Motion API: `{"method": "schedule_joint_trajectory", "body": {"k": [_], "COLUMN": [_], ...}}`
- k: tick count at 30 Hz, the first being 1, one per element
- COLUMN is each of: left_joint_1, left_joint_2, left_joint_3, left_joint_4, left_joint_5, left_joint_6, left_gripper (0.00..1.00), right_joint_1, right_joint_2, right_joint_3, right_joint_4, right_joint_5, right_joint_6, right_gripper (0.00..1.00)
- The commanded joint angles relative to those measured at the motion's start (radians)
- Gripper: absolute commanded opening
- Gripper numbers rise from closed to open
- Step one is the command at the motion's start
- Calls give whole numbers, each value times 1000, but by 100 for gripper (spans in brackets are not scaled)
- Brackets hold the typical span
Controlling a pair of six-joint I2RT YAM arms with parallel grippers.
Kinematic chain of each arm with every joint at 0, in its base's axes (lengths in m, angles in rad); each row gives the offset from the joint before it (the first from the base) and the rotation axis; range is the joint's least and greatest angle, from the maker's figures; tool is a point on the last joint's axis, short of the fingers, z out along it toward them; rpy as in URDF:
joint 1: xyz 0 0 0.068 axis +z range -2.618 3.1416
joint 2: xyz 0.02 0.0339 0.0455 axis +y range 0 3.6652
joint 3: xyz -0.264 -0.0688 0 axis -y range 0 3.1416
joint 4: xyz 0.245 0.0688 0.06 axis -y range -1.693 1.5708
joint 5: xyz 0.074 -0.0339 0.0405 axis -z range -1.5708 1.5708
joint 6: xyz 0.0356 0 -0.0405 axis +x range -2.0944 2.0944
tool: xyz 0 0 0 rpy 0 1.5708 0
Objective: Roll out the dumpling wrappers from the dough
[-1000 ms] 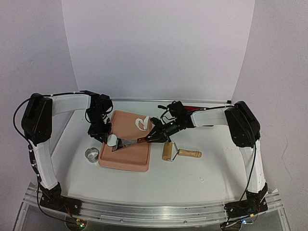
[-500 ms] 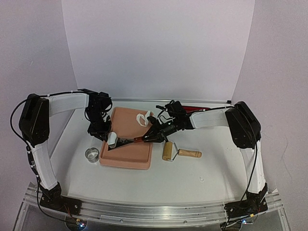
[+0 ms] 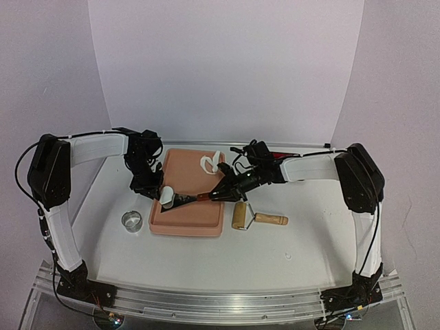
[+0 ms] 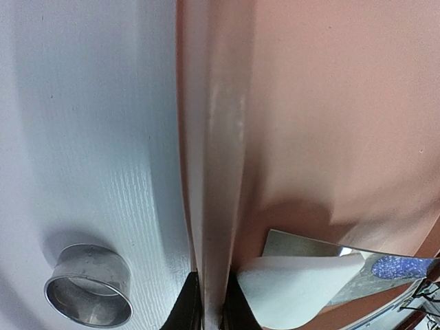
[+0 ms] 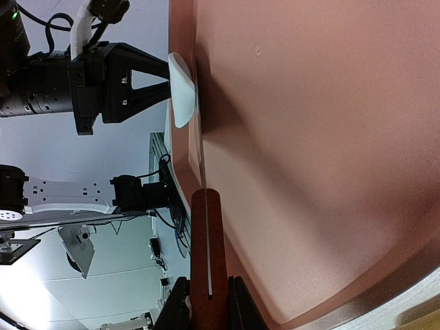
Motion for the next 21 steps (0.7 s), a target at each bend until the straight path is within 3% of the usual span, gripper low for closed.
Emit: {"method": "schedule_joint_trajectory", "body": {"k": [1, 11, 21], "left_joint_1": [-8, -9, -18], "left_joint_2": [-48, -69, -56], "left_joint_3": [-14, -106, -161], "left_joint_4": [9, 43, 88], "left_joint_5": [89, 93, 140], "left_joint_6": [-16, -55, -85], "left_gripper": [0, 1, 7], "right_joint_1": [-20, -45, -38], "right_joint_2": [-4, 0, 86], "right_joint_3": [-51, -95, -120], "right_joint_4": [-105, -87, 171], "right_joint_5": [210, 197, 129], "right_joint_6": [-12, -35, 126], "right_gripper": [0, 0, 0]}}
